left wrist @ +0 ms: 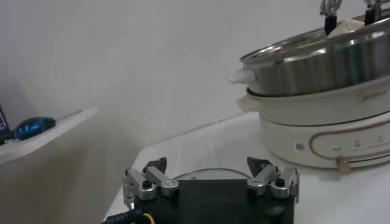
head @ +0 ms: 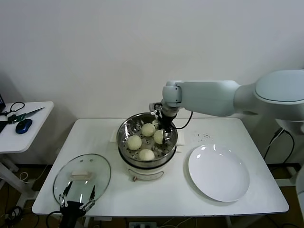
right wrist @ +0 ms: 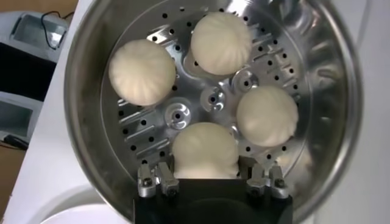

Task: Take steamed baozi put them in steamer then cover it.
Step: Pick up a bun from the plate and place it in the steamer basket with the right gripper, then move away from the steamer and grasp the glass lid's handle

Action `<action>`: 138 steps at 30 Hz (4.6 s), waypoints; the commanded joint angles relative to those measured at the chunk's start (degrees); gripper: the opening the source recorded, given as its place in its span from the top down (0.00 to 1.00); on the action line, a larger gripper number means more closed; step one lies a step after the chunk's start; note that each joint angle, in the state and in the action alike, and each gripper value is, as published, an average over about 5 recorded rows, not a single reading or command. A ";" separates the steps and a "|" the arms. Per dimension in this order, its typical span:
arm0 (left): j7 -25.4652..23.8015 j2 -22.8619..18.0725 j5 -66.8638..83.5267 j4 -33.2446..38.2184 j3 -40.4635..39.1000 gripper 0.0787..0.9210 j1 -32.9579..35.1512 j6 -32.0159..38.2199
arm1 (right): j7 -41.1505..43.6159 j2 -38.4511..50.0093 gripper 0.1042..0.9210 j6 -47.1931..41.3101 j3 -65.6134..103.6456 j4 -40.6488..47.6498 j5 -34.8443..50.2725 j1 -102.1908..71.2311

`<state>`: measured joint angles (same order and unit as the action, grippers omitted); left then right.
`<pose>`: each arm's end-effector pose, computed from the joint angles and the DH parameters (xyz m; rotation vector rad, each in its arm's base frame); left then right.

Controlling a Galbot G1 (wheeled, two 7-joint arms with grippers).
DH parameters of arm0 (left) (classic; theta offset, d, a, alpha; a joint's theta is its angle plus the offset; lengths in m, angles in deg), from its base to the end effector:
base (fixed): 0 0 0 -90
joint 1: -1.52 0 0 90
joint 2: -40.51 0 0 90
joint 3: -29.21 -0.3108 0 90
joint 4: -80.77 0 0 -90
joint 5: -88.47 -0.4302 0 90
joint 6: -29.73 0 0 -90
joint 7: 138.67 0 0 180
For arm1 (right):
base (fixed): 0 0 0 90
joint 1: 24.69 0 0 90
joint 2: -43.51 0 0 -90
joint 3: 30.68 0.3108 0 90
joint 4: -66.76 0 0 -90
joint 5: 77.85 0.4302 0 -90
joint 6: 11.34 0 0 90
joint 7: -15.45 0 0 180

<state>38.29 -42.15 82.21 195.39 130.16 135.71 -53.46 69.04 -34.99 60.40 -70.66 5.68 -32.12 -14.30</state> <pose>0.1910 0.0905 -0.3544 -0.0058 -2.8816 -0.4657 0.6003 0.1793 -0.1359 1.4359 -1.2283 1.4250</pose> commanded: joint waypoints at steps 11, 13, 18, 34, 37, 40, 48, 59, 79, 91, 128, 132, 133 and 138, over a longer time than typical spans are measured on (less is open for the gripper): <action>-0.11 0.18 -0.13 -0.10 -0.03 0.12 -0.55 -0.35 | -0.30 0.29 0.14 -0.52 1.84 0.33 -2.05 -2.15; -0.10 0.22 -0.16 -0.03 0.02 0.12 -0.51 -0.37 | -0.09 0.95 0.13 -0.45 2.32 -0.06 -2.10 -1.46; -0.10 0.29 -0.27 0.17 0.14 0.12 -0.43 -0.39 | 0.91 3.92 0.12 0.15 4.30 -1.45 -1.89 1.20; 0.01 -0.35 -0.98 0.82 1.53 0.12 -0.94 -1.20 | -17.69 27.39 0.12 16.42 23.83 -9.55 0.26 -3.89; 0.08 -0.78 -1.58 1.02 1.90 0.12 -1.29 -1.42 | -27.24 33.22 0.12 19.87 32.45 -13.01 1.22 -12.76; 0.12 -1.10 -2.49 1.10 2.14 0.12 -1.81 -1.65 | -34.69 38.25 0.12 23.69 43.31 -16.17 1.36 -24.67; 0.15 -2.04 -8.49 0.97 3.07 0.12 -3.68 -1.46 | -41.78 43.24 0.12 26.47 72.92 -21.90 -1.29 -53.08; -0.31 -2.22 -22.30 2.06 4.59 0.12 -4.46 -0.66 | -46.84 39.65 0.12 19.35 106.44 -32.52 -8.69 -84.51; 1.73 1.72 -80.80 -3.32 3.03 0.12 -8.18 -5.12 | -43.22 21.35 0.12 12.83 131.01 -39.61 -24.54 -110.86; 5.39 1.91 -81.56 -15.98 2.19 0.12 -16.73 -3.36 | -42.23 19.44 0.12 14.53 131.37 -38.76 -26.81 -112.26; 12.88 3.33 -76.02 -27.81 0.46 0.52 -26.19 -3.32 | -40.69 16.56 0.12 17.47 132.13 -35.59 -31.13 -112.93; 13.02 3.42 -75.10 -26.60 0.46 0.66 -25.59 -3.20 | -40.58 16.33 0.12 17.71 132.23 -35.21 -31.26 -112.68; 13.07 3.44 -74.74 -26.14 0.45 0.69 -25.38 -3.18 | -40.56 16.29 0.12 17.78 132.26 -35.12 -31.26 -112.60; 13.41 3.99 -72.56 -21.64 0.77 0.86 -23.81 -3.74 | -40.52 16.26 0.12 18.08 132.36 -34.77 -31.31 -112.31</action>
<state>51.09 -38.68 7.07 169.50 130.77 110.93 -56.74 28.51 -18.57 78.23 61.60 -29.33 -63.16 -126.62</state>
